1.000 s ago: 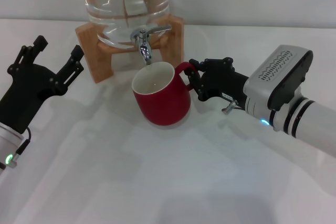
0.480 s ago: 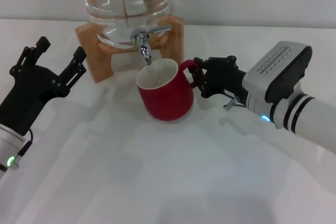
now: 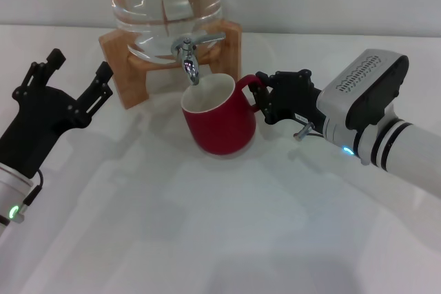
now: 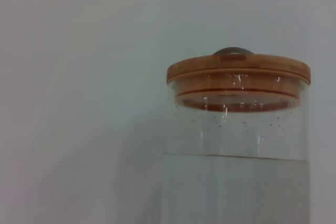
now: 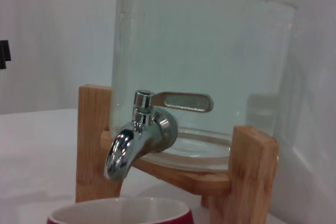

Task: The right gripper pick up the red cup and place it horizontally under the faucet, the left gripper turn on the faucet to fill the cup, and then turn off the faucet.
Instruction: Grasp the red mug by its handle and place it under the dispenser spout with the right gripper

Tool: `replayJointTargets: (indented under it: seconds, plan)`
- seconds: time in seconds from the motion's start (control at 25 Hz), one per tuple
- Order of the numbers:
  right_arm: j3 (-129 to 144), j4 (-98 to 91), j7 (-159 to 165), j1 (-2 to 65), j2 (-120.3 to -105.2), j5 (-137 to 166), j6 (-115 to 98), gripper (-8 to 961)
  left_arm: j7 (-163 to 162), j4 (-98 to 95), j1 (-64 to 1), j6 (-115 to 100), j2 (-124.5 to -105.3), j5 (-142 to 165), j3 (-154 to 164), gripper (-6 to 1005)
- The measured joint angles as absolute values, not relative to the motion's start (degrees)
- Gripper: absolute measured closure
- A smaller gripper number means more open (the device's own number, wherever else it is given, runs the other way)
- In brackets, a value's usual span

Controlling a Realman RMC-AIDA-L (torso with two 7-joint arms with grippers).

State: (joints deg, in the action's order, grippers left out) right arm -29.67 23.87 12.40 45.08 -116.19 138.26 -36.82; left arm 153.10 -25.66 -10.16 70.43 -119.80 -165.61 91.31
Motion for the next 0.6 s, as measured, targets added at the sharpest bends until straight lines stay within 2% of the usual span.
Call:
replayJointTargets:
  seconds: [0.6]
  plan:
    - [-29.30, 24.72, 12.32, 45.89, -116.19, 138.34, -35.47, 821, 153.10, -25.17, -11.12, 69.98, -119.70, -165.40, 91.40, 124]
